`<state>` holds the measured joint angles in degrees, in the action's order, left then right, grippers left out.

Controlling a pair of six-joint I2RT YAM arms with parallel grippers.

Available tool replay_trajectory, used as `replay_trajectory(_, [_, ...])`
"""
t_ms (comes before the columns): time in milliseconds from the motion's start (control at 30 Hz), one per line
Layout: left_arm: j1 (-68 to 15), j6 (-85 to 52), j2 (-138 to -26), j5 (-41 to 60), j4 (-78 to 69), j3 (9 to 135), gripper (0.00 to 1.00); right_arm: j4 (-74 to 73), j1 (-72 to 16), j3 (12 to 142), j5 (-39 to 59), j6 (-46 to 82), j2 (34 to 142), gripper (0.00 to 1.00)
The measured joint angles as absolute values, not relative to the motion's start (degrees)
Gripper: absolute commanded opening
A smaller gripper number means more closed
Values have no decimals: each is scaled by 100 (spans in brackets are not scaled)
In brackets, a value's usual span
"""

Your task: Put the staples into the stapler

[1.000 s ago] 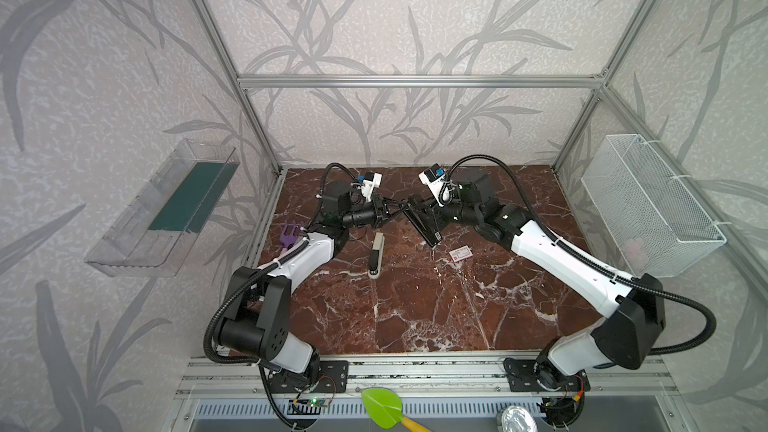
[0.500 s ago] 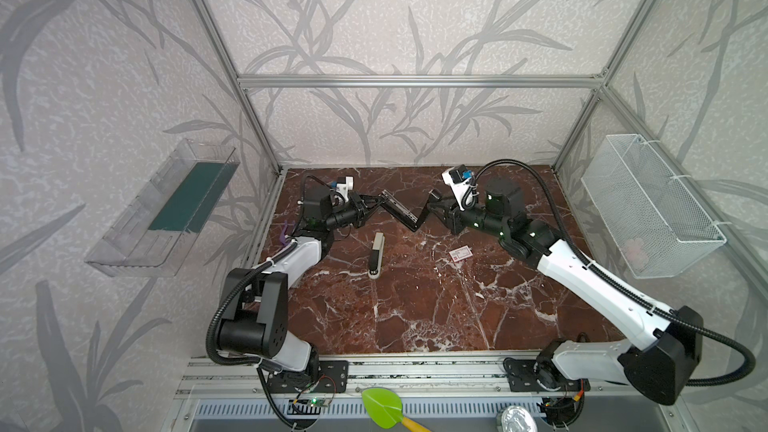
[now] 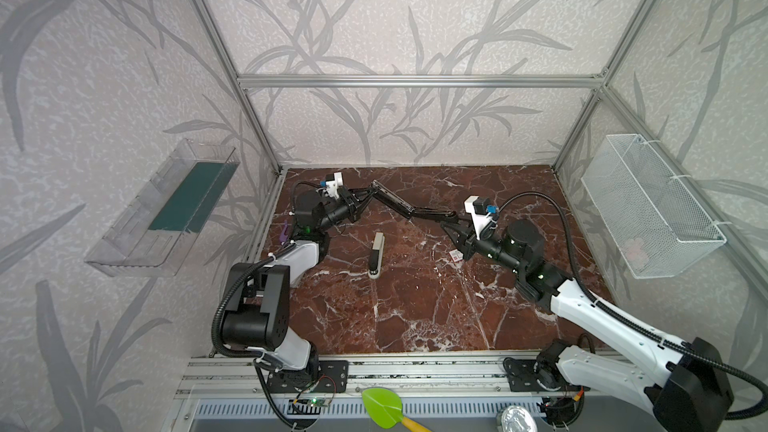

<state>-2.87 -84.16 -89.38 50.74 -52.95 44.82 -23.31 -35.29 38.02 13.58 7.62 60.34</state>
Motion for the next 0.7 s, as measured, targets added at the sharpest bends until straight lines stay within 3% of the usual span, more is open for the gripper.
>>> replay_trajectory(133, [-259, -8632, -8960, 5061, -5631, 4460, 0, -2790, -3524, 3404, 1356, 869, 5968, 9])
replay_trajectory(367, [49, -8770, -9091, 4550, -5743, 4473, 0, -3170, -3439, 2971, 913, 919, 5690, 50])
replay_trajectory(567, [134, -8764, -9174, 4320, -5736, 4473, 0, -3081, -3420, 2930, 554, 823, 5527, 56])
replay_trajectory(700, [89, -8807, -9227, 4344, -5756, 4473, 0, -2239, -3413, 3404, 517, 746, 5509, 59])
